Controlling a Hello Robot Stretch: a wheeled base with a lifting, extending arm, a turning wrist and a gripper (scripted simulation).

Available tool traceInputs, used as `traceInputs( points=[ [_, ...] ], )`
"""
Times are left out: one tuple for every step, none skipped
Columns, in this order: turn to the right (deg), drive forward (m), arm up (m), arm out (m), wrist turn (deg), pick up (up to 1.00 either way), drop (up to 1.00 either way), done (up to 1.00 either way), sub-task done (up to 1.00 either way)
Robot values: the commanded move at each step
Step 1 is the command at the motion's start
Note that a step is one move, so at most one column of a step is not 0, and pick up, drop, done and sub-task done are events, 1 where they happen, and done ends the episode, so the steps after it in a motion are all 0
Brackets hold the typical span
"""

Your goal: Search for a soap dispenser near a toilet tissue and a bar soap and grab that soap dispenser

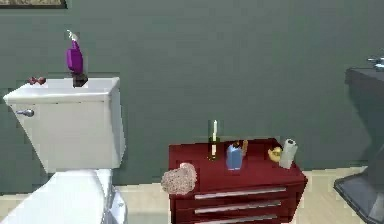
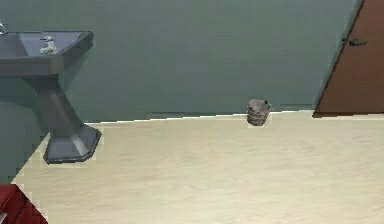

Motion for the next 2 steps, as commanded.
traceInputs(
  points=[
    [0.0, 0.40, 0.00, 0.00, 0.0, 0.00, 0.00, 0.00, 0.00],
    [45.0, 0.00, 0.00, 0.00, 0.0, 0.00, 0.00, 0.00, 0.00]
  ],
)
